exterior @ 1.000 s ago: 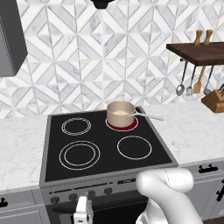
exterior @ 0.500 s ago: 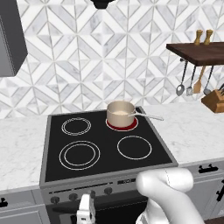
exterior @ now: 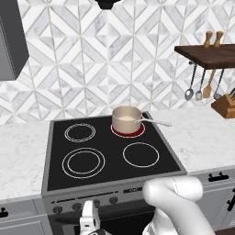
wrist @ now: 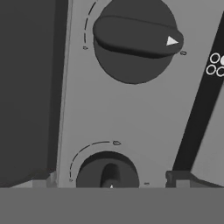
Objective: Turn off the rear right burner of the stove.
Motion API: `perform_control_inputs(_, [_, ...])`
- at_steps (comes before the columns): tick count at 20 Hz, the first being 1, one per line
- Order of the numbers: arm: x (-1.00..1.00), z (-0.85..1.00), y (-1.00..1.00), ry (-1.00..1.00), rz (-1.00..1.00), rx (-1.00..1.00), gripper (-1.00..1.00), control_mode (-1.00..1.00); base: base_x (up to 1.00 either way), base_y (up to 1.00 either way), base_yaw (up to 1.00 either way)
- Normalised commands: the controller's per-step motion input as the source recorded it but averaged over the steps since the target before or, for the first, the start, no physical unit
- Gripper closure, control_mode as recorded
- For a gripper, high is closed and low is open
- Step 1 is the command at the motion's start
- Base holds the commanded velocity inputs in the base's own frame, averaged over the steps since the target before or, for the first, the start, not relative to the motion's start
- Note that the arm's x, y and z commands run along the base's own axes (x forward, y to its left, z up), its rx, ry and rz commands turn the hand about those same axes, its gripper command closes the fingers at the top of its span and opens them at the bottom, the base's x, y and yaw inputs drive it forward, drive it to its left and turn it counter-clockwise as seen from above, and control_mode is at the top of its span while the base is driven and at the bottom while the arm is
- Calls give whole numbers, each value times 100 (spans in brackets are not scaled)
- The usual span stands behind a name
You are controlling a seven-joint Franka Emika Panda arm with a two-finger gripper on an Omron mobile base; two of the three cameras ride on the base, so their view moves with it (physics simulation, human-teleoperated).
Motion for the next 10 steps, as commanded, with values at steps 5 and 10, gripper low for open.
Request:
perform_control_inputs(5, [4,-9,0,0,0,0,-100,-100,0,0,0])
perform_control_inputs(10, [0,-19,0,0,0,0,-100,-100,0,0,0])
